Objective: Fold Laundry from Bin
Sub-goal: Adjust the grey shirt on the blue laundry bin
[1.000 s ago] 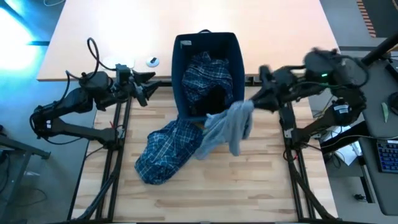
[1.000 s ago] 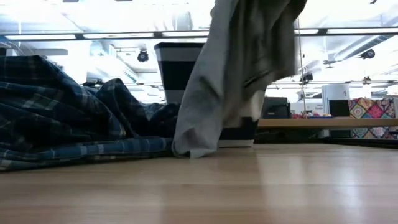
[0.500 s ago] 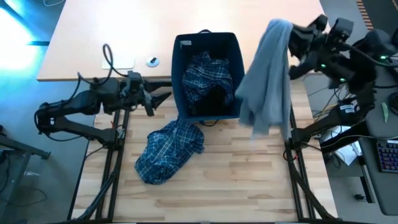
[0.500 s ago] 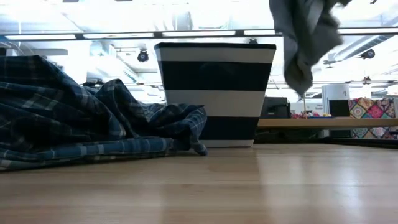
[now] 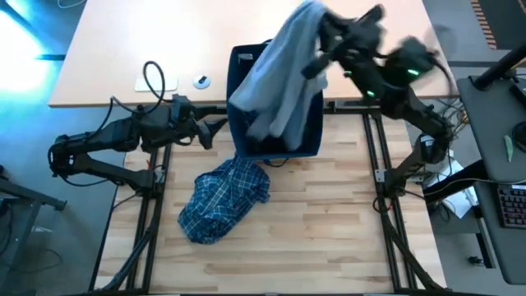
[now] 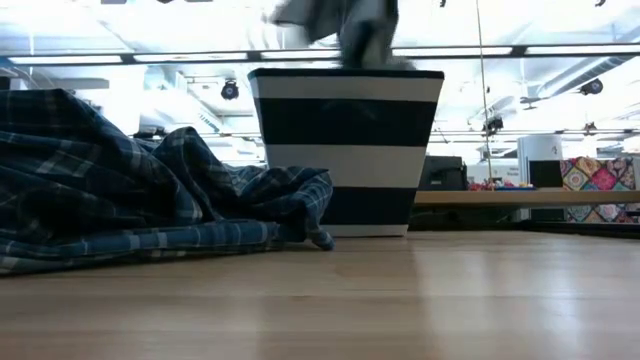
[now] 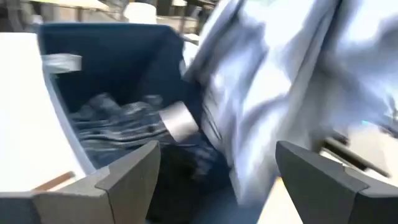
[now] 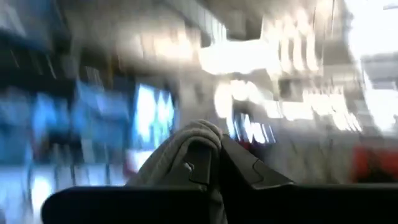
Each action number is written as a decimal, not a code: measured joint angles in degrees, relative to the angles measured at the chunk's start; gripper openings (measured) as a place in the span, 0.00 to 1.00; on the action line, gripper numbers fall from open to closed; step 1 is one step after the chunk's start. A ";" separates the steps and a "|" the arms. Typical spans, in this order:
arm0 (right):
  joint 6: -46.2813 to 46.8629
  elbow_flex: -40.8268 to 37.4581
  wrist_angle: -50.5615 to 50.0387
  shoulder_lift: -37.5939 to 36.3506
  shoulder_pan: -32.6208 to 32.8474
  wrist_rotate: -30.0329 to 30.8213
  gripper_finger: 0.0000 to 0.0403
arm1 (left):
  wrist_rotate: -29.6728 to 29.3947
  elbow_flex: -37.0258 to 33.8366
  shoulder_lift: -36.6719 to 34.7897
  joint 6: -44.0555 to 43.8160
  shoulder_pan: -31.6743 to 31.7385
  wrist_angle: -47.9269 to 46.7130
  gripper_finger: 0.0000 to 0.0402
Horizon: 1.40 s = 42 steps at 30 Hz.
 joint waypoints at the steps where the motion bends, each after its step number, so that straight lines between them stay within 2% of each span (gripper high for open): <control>1: 3.05 -0.02 -5.82 0.52 -1.61 0.55 0.03 | -0.51 -0.01 -0.54 -0.73 0.00 -1.13 0.75; 7: 23.86 -0.50 -40.28 5.43 -10.92 0.01 0.05 | -0.73 -1.08 -0.72 -6.73 0.00 -6.52 0.75; 10: 28.32 -0.54 -51.43 8.04 -13.87 -0.10 0.08 | -0.71 -2.49 0.55 -9.20 0.48 -6.55 0.75; 13: 30.43 -0.89 -58.99 10.98 -14.97 -2.99 0.16 | -0.69 -2.71 2.57 -12.22 2.22 -6.86 0.75; 17: 29.21 -1.14 -61.76 12.08 -14.88 -3.48 0.32 | -0.05 -2.69 4.91 -14.34 6.29 -7.29 0.75; 21: 27.59 -0.90 -63.20 8.98 -14.98 -4.85 0.49 | 7.11 -2.69 5.74 -14.66 12.71 -7.46 0.75; 27: 25.68 -3.11 -64.04 1.61 -14.74 -6.13 0.65 | 12.75 -2.74 5.70 -2.63 18.84 -10.22 0.71; 30: 24.54 -7.04 -64.98 -3.29 -14.86 -7.39 0.69 | 15.18 -3.95 5.45 4.22 19.09 -11.03 0.70; 34: 25.52 -14.92 -67.21 -9.35 -12.94 -13.66 0.73 | 17.39 -8.47 4.06 10.01 16.96 -11.62 0.70; 42: 32.70 -32.49 -69.27 -22.27 -1.66 -14.76 0.78 | 18.57 -19.80 2.01 7.64 10.52 -11.06 0.77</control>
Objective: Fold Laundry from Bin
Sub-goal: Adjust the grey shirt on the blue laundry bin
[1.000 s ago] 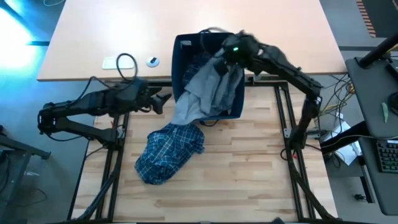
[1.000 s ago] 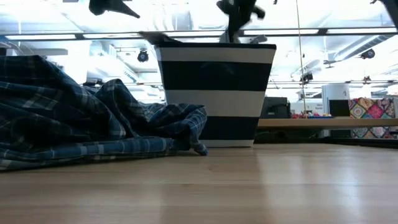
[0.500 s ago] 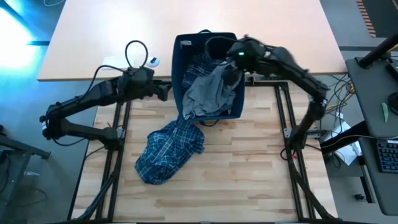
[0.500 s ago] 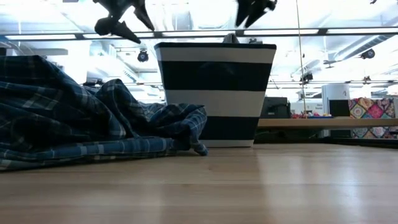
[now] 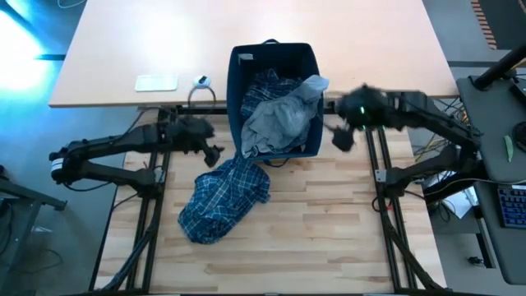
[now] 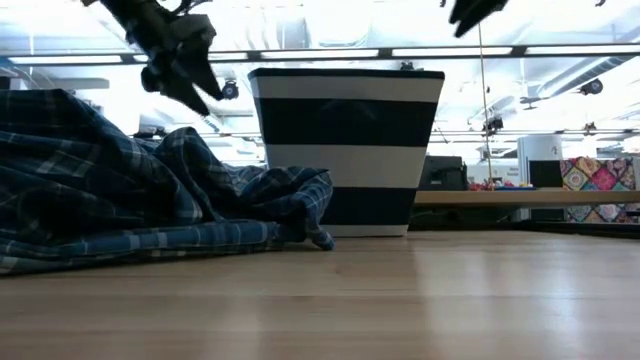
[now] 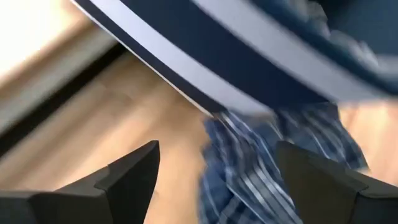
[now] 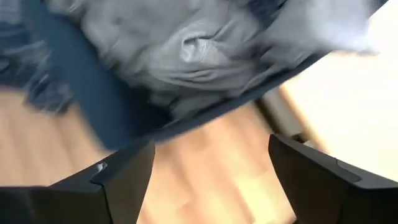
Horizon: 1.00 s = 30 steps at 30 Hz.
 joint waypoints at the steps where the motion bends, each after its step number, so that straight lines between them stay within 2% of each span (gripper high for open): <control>1: 1.38 -2.15 -0.52 -0.99 1.50 -0.13 0.78 | 0.06 -1.22 0.03 -0.49 -1.50 0.39 0.78; 7: 8.20 -16.28 0.12 -4.89 7.56 0.31 0.79 | -2.61 -8.99 0.70 -2.63 -8.86 10.79 0.80; 11: 9.36 -25.10 7.08 -3.85 9.74 1.10 0.78 | -7.39 -13.87 0.72 -3.63 -9.73 21.58 0.81; 17: 8.77 -32.75 20.86 -1.15 10.99 6.29 0.75 | -12.93 -19.92 1.96 4.39 -9.69 40.10 0.81; 20: 6.46 -33.67 27.07 0.47 10.35 7.80 0.74 | -13.46 -20.89 4.59 10.13 -9.66 49.75 0.81; 22: 5.09 -32.58 29.16 1.63 9.70 9.83 0.74 | -13.42 -19.72 6.55 12.47 -9.27 52.35 0.81; 28: 0.83 -22.34 27.90 4.68 6.06 21.92 0.74 | -12.57 -7.57 11.26 12.74 -2.45 46.23 0.80; 30: -1.21 -19.17 28.45 5.12 4.18 23.65 0.74 | -13.08 -3.67 11.90 14.13 0.62 44.54 0.78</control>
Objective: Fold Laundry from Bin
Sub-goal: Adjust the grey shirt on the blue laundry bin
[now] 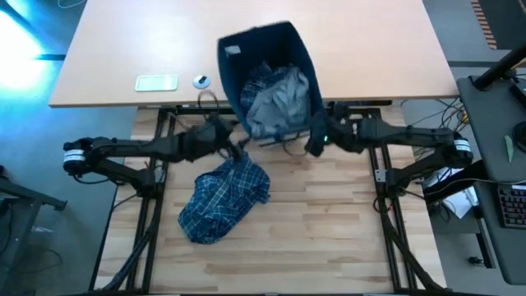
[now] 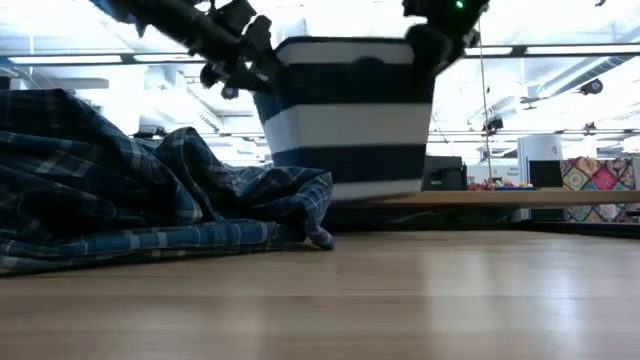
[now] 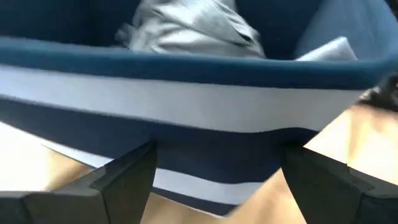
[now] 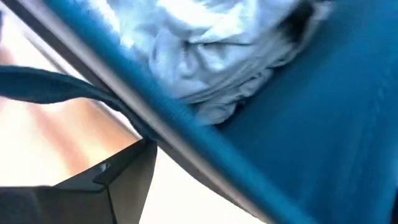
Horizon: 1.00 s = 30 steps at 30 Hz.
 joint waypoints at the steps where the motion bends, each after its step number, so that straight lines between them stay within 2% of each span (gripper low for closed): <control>1: -0.66 1.45 0.54 0.10 -1.17 0.00 0.74 | -0.62 1.82 0.17 1.18 1.55 -0.70 0.78; 7: -1.32 4.67 6.01 0.55 -8.25 -4.82 0.74 | -1.47 8.69 0.08 7.25 10.86 -7.72 0.78; 10: -1.87 4.14 10.05 1.21 -11.02 -8.38 0.74 | 3.14 9.14 0.20 7.28 15.31 -8.63 0.78; 13: -2.34 4.06 12.69 3.41 -13.05 -8.93 0.74 | 5.66 9.29 0.03 6.26 17.59 -10.33 0.78; 21: -4.13 4.10 24.69 11.97 -18.16 -8.78 0.74 | 8.56 9.04 -6.11 5.70 15.49 -19.62 0.78; 25: -4.22 6.91 25.56 15.23 -20.38 -8.91 0.74 | 9.46 8.34 -10.47 3.31 13.81 -28.78 0.78; 30: -4.89 10.68 23.06 16.55 -20.13 -8.80 0.74 | 15.33 7.26 -13.75 -1.42 8.61 -38.35 0.78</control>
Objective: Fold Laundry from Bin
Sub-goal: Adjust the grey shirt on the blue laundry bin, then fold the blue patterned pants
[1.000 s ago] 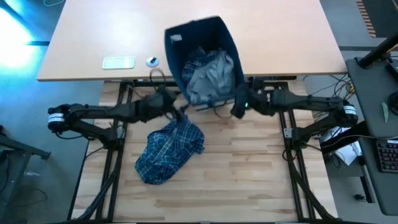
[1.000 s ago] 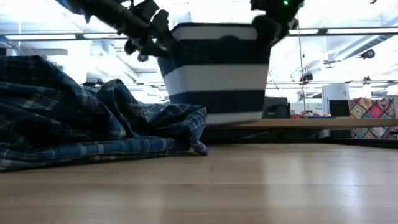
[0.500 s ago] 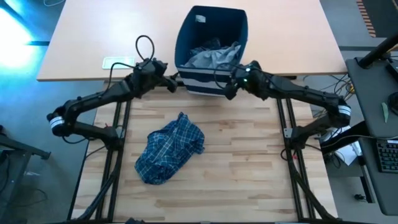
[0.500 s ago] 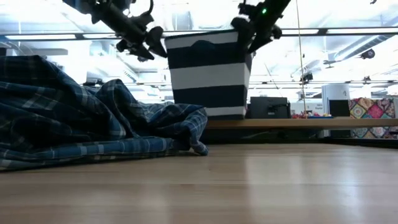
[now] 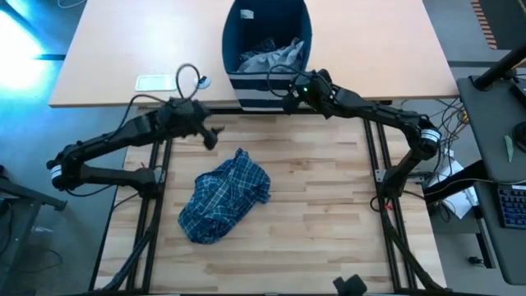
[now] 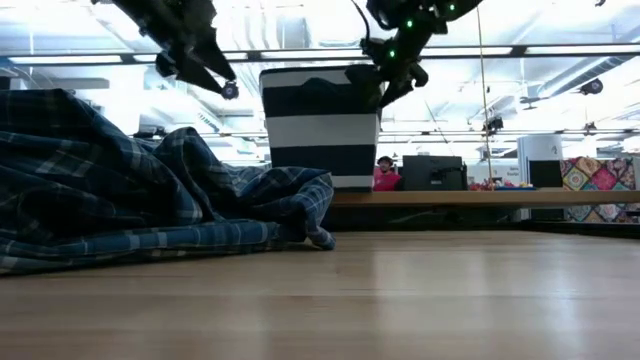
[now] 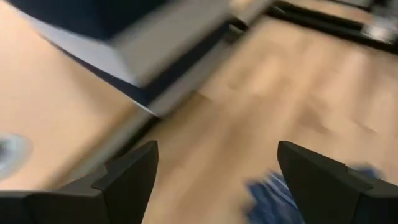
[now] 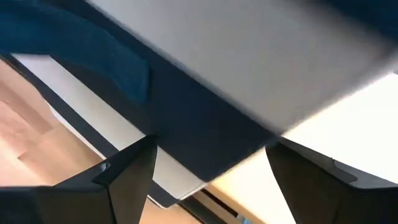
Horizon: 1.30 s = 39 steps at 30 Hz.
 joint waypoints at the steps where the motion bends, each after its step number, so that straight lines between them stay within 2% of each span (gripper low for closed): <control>1: -0.33 0.26 -0.89 -0.52 0.70 0.02 0.74 | 0.51 -0.36 -0.26 -1.43 -1.74 -1.01 0.78; 5: -1.10 -1.00 -4.10 -4.33 4.58 -0.01 0.74 | 0.57 -2.13 -0.38 -9.36 -9.08 -1.86 0.78; 11: 0.39 -6.60 -8.30 -10.96 12.04 0.28 0.74 | -2.39 -3.85 1.61 -21.22 -18.38 -5.86 0.78; 16: 2.15 -14.41 -6.67 -15.78 21.01 0.02 0.74 | -2.38 -3.78 2.85 -32.00 -26.30 -10.74 0.78; 20: 3.75 -19.55 -3.42 -16.54 29.18 -0.98 0.74 | -2.38 -3.74 2.79 -39.98 -33.61 -15.18 0.78; 28: 15.19 -22.09 6.85 -9.92 43.29 -2.64 0.74 | -2.37 -4.46 4.68 -48.88 -47.94 -18.71 0.78; 33: 20.44 -15.60 5.55 -1.27 47.07 -2.58 0.74 | -2.48 -6.27 5.74 -54.73 -57.66 -18.48 0.78; 39: 22.06 -4.41 0.93 8.53 46.39 -2.59 0.74 | -2.47 -11.18 5.63 -59.48 -66.63 -17.38 0.78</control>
